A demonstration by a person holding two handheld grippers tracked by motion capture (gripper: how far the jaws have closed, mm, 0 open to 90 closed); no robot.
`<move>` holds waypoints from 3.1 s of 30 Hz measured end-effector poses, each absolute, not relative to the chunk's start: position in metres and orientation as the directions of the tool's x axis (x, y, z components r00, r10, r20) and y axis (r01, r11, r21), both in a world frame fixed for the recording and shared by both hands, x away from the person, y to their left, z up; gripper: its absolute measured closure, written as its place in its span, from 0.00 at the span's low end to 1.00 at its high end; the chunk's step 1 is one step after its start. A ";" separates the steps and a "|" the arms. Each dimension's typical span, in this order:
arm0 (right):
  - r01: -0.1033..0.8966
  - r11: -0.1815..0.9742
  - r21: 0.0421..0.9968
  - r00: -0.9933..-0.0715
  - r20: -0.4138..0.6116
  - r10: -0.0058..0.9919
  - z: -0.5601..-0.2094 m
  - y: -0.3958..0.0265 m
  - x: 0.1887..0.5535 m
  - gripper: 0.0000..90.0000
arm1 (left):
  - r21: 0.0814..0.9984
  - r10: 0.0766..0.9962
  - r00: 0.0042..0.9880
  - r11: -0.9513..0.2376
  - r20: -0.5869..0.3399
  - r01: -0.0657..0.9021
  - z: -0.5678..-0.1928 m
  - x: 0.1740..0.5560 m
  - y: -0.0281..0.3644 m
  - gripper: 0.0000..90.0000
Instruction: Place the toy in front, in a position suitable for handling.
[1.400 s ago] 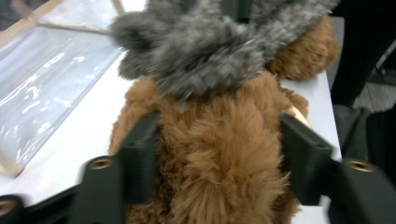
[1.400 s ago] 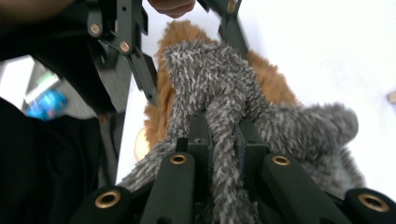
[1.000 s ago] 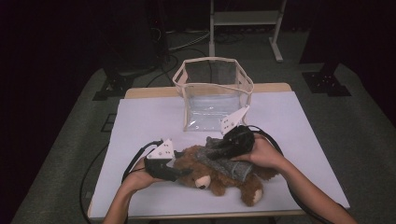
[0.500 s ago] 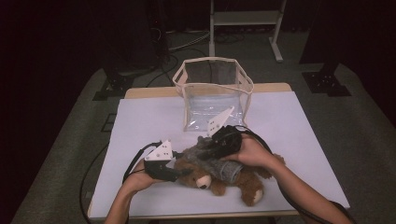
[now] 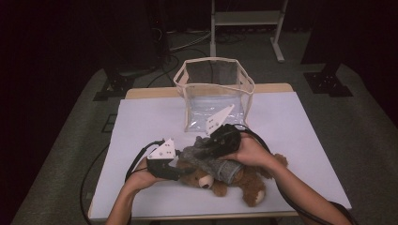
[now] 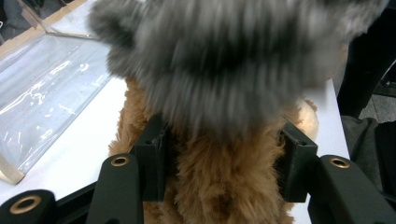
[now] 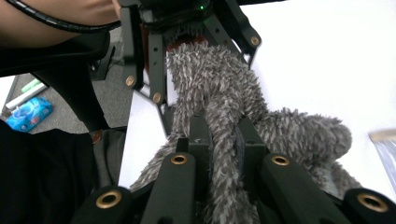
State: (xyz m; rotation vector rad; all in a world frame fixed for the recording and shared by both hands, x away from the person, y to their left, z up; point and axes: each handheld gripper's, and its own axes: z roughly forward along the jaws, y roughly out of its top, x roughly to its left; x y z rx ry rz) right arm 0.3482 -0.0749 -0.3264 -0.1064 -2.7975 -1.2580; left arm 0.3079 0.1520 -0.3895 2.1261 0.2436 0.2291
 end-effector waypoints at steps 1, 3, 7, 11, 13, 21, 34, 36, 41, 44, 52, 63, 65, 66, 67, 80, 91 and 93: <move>0.092 0.670 0.737 -0.995 0.098 0.028 -0.328 -0.070 0.348 0.88 | 0.841 0.258 0.963 -0.535 0.073 0.080 -0.390 0.308 0.153 0.51; 0.088 0.685 0.723 -0.994 0.103 0.018 -0.332 -0.065 0.347 0.88 | 0.845 0.260 0.964 -0.528 0.061 0.088 -0.392 0.306 0.155 0.51; 0.102 0.694 0.713 -0.994 0.104 0.038 -0.332 -0.079 0.350 0.88 | 0.846 0.262 0.963 -0.526 0.064 0.087 -0.393 0.305 0.157 0.51; 0.142 0.712 0.687 -0.990 0.101 0.100 -0.337 -0.111 0.353 0.88 | 0.843 0.267 0.962 -0.528 0.056 0.098 -0.393 0.306 0.158 0.51; 0.174 0.690 0.703 -0.985 0.121 0.125 -0.339 -0.130 0.352 0.88 | 0.842 0.265 0.963 -0.530 0.053 0.099 -0.393 0.306 0.157 0.51; 0.202 0.619 0.759 -0.978 0.129 0.161 -0.340 -0.174 0.332 0.88 | 0.835 0.264 0.963 -0.541 0.053 0.103 -0.391 0.306 0.156 0.49; 0.218 0.602 0.768 -0.971 0.106 0.216 -0.329 -0.203 0.327 0.88 | 0.818 0.246 0.967 -0.568 0.060 0.094 -0.388 0.308 0.154 0.49; 0.204 0.597 0.776 -0.973 0.096 0.208 -0.324 -0.196 0.331 0.88 | 0.817 0.246 0.967 -0.569 0.062 0.092 -0.388 0.308 0.154 0.49; 0.199 0.608 0.769 -0.977 0.109 0.181 -0.326 -0.176 0.339 0.88 | 0.818 0.249 0.967 -0.567 0.060 0.095 -0.388 0.308 0.155 0.48; 0.187 0.649 0.737 -0.981 0.111 0.156 -0.339 -0.166 0.338 0.88 | 0.817 0.260 0.964 -0.566 0.054 0.106 -0.386 0.309 0.156 0.43; 0.194 0.647 0.737 -0.981 0.135 0.140 -0.355 -0.161 0.327 0.88 | 0.822 0.260 0.963 -0.561 0.065 0.096 -0.365 0.313 0.139 0.27; 0.209 0.606 0.768 -0.976 0.128 0.174 -0.340 -0.177 0.332 0.88 | 0.785 0.200 0.980 -0.611 0.020 0.109 -0.374 0.315 0.128 0.49; 0.213 0.592 0.777 -0.972 0.104 0.213 -0.333 -0.184 0.340 0.88 | 0.783 0.191 0.981 -0.614 0.029 0.096 -0.374 0.313 0.128 0.49; 0.223 0.584 0.780 -0.966 0.096 0.242 -0.330 -0.188 0.346 0.88 | 0.779 0.185 0.982 -0.620 0.038 0.087 -0.374 0.312 0.128 0.49; 0.239 0.578 0.781 -0.961 0.102 0.259 -0.330 -0.191 0.351 0.88 | 0.778 0.182 0.982 -0.623 0.041 0.083 -0.374 0.311 0.128 0.49; 0.279 0.583 0.763 -0.956 0.166 0.240 -0.363 -0.187 0.332 0.88 | 0.771 0.200 0.979 -0.628 0.032 0.103 -0.369 0.312 0.122 0.17; 0.240 0.585 0.774 -0.969 0.160 0.186 -0.367 -0.183 0.309 0.88 | 0.740 0.193 0.981 -0.659 -0.011 0.138 -0.380 0.313 0.108 0.06; 0.243 0.584 0.774 -0.969 0.163 0.186 -0.367 -0.183 0.309 0.88 | 0.725 0.192 0.981 -0.675 -0.007 0.137 -0.383 0.314 0.104 0.05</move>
